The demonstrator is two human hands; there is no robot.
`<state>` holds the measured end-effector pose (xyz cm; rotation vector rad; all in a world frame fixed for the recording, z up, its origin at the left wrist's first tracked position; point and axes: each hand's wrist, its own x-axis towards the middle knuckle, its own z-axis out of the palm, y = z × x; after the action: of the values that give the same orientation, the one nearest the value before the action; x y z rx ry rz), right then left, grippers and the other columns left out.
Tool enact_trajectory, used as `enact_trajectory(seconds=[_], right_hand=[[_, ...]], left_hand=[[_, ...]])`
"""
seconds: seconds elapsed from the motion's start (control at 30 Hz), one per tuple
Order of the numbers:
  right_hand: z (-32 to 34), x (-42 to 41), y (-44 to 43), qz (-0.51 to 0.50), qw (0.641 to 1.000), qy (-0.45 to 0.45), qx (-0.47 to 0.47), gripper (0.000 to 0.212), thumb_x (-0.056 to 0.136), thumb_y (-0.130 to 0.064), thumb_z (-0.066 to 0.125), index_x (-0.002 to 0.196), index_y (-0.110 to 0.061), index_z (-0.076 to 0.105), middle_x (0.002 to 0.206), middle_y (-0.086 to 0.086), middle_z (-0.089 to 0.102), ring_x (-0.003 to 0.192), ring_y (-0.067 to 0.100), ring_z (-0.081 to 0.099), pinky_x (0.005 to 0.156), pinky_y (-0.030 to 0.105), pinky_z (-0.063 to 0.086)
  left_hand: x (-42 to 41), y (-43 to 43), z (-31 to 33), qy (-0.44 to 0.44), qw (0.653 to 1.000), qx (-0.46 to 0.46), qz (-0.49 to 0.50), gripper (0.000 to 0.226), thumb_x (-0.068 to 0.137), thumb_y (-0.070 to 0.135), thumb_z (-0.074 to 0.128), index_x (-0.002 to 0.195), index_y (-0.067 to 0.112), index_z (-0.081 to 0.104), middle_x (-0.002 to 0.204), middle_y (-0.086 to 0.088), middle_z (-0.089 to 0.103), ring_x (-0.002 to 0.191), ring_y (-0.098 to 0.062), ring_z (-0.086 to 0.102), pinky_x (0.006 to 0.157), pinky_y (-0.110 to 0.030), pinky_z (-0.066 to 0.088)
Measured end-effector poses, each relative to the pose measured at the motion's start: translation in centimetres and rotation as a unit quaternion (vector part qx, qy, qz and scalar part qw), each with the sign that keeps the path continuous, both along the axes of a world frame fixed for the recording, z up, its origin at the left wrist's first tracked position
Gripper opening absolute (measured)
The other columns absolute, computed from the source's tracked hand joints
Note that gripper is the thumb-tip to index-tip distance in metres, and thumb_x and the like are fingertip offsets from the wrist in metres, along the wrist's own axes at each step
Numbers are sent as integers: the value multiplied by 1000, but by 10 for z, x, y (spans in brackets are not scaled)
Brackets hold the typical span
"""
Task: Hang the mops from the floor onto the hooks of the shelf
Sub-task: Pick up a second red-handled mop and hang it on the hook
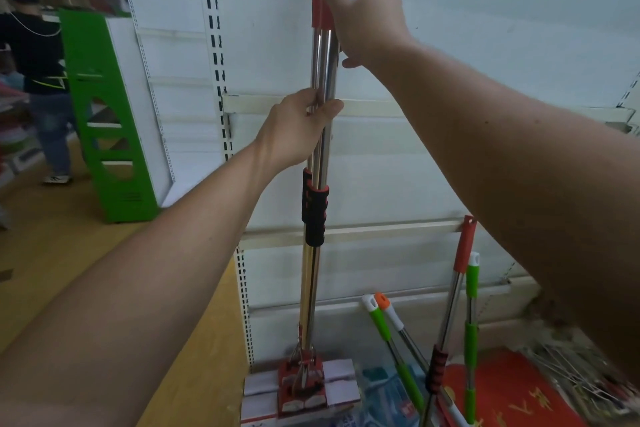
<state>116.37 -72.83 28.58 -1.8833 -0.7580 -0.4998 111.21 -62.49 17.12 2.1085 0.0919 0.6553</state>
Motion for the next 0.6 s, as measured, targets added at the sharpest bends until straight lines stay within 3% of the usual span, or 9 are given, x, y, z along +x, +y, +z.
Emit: enact_trajectory(seconds=[0.13,0.3,0.47,0.6], right_hand=[[0,3,3,-4,1000,4,1,41,104,-47,50,132,-18,59,86,-7,65,61,6,62,44,21,55],[-1,3,7,-9,1000,13,2,40,104,-47,51,131,-19,60,82,-7,66,60,7,63,47,26,60],[-1,1,8,-13,1000,22,-2,40,103,-48,51,131,-20,59,100,2,75,86,19,77,60,41,64],[1,-2,11,-42,999,27,-19,36,103,-49,50,115,-17,59,87,-2,70,69,13,70,59,39,65]], left_hand=[[6,4,-1,-6,1000,-5,-12,26,97,54,53,85,31,55,99,-7,73,95,-24,73,69,-33,51],[12,8,-3,-9,1000,-18,-24,26,97,55,53,84,32,55,100,-4,73,96,-24,73,69,-31,46],[16,13,-3,-8,999,-25,-33,32,96,55,54,86,25,58,96,-7,74,95,-26,72,67,-32,46],[17,15,-5,-11,999,-13,-33,34,96,56,53,86,24,59,97,-4,75,96,-25,71,75,-38,54]])
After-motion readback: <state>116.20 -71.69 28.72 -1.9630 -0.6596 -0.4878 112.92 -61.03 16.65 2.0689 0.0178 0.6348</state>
